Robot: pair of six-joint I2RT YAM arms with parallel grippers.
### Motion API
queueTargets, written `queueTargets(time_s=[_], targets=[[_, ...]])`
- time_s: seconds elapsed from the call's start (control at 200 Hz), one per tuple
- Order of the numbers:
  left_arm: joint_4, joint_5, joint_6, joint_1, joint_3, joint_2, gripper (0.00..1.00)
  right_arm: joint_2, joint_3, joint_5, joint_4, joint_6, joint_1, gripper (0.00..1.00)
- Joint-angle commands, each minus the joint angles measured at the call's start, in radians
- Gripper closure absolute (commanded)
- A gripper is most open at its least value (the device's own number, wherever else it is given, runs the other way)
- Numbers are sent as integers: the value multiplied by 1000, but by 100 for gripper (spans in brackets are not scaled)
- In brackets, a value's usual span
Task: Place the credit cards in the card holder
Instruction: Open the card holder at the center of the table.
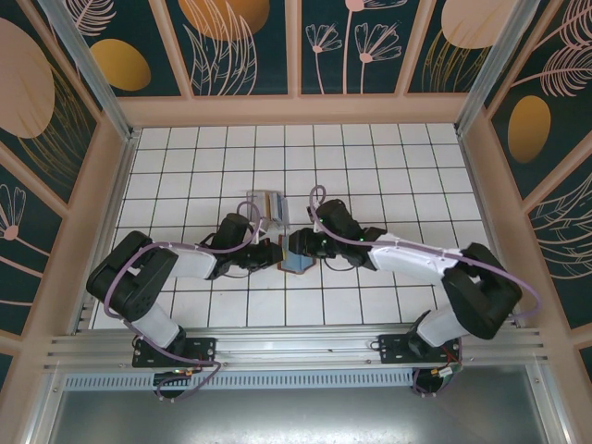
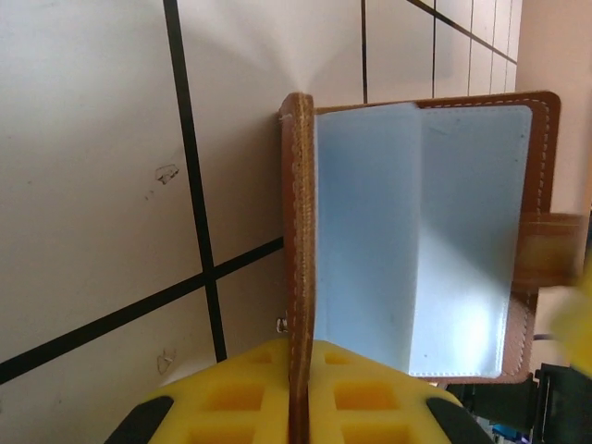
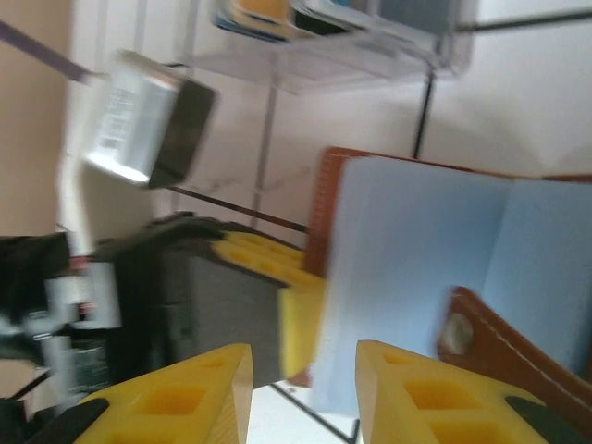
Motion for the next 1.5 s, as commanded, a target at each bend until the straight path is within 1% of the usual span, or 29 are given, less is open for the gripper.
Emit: queueTargets(time_s=[0.0,0.085,0.215,0.34,0.375,0.415,0.506,0.571,0.686,0.751,0.806,0.856,0.926,1.056,1.141,1.216,1.301,1.421,1.491], targets=[[52,-1,-40,2,-22,-13,88,29,-9,-17,13,25,4,65],[52,-18,-42,2,-26,-12,89,44,10,-31,2,15,10,65],[53,-10,-54,2,-19,-10,90,13,53,-9,-19,18,43,66],[56,-18,-67,2,-19,-17,93,42,29,-60,59,50,44,72],[60,-10,-84,2,-16,-15,96,55,15,-58,80,60,47,76],[72,6,-112,2,-13,-15,99,58,-2,-37,95,56,55,77],[59,3,-166,2,-4,-29,100,34,-42,57,103,-7,90,75],[-21,-34,-174,2,21,-57,100,-1,-82,98,97,-43,95,73],[-147,-66,-148,2,68,-112,100,-46,-155,76,155,-77,97,65],[-190,-90,-152,2,80,-128,100,-46,-164,63,174,-101,99,61],[-187,-78,-176,2,86,-121,100,-35,-140,109,132,-125,106,59],[-176,-46,-196,2,99,-100,100,-23,-120,178,92,-139,114,58],[-177,-26,-203,1,108,-78,100,-9,-117,253,80,-139,116,56],[-198,-40,-205,0,119,-71,100,-18,-118,381,52,-87,112,52],[-209,-34,-186,2,127,-74,100,-29,-132,435,35,-37,98,51],[-249,-49,-153,1,144,-69,100,-29,-143,433,13,2,60,51],[-253,-45,-139,-1,152,-59,100,-58,-149,396,-7,28,24,51],[-301,-70,-86,-11,175,-43,100,-121,-161,301,11,41,-12,52],[-318,-84,-75,-21,182,-38,100,-163,-145,245,-15,50,-32,53]])
